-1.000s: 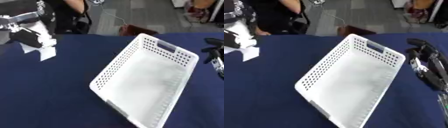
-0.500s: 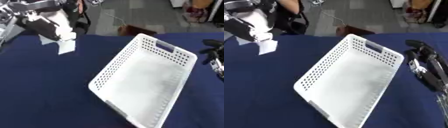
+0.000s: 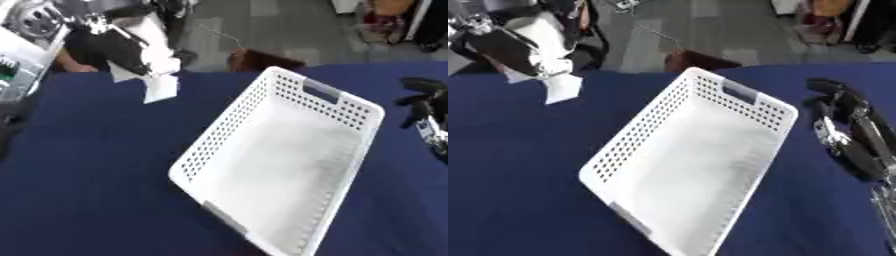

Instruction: Pick up objects on the table and place them in the box.

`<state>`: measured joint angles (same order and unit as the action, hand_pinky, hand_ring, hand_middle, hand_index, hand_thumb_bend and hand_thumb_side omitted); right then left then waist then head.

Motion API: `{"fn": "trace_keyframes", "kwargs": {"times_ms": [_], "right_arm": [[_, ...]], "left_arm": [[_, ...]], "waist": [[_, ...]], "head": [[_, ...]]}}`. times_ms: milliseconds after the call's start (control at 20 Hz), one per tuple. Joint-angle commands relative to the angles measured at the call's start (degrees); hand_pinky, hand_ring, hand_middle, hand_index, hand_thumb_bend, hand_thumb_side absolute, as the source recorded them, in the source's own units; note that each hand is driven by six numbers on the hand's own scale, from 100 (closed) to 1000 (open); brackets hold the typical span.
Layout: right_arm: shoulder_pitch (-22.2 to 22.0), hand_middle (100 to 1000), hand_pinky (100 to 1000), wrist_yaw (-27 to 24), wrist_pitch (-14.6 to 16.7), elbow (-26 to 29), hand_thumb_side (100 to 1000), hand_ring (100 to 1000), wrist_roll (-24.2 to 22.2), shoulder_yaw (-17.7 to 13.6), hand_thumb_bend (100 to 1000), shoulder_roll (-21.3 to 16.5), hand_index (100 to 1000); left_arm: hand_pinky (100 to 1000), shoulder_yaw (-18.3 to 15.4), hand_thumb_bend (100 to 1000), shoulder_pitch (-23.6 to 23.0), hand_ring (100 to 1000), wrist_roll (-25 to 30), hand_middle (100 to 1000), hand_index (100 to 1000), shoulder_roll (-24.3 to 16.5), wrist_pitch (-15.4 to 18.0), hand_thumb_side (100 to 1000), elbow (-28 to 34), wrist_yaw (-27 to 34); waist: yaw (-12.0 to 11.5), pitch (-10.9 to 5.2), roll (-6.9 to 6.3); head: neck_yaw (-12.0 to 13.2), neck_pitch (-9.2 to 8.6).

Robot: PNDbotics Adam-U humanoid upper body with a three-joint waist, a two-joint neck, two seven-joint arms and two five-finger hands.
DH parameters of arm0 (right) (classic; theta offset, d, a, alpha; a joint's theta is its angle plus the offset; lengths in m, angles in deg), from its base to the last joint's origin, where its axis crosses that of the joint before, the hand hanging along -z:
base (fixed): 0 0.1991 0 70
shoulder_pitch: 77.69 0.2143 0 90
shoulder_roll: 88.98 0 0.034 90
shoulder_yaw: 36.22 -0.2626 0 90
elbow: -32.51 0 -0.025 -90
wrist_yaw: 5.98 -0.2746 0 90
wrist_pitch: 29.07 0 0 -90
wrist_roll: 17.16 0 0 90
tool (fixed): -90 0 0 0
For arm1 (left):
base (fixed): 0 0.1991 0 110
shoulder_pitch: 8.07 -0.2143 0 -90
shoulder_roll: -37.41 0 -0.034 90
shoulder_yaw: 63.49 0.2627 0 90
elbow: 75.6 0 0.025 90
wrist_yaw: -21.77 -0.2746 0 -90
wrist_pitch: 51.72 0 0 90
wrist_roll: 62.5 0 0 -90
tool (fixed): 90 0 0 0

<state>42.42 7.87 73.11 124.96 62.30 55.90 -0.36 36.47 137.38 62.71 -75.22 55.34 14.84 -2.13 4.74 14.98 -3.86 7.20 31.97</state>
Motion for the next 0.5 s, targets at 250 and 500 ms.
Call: {"fn": "trace_keyframes", "kwargs": {"times_ms": [250,500], "right_arm": [[1.73,874,505,-0.37,0.13,0.54,760,734,-0.47,0.19,100,0.14,873],[1.84,874,504,-0.41,0.14,0.46,762,734,-0.53,0.19,100,0.35,874]], "left_arm": [[100,0.3,100,2.63,100,-0.75,100,170,5.23,1.48,334,-5.6,-5.85],[100,0.41,100,3.41,100,-1.69,100,169,8.72,2.16,331,-7.24,-9.27]], "waist": [[0.82,-0.52,0.44],[0.99,-0.31,0.6]], "head": [[1.49,-1.63],[2.39,-2.26]]}}
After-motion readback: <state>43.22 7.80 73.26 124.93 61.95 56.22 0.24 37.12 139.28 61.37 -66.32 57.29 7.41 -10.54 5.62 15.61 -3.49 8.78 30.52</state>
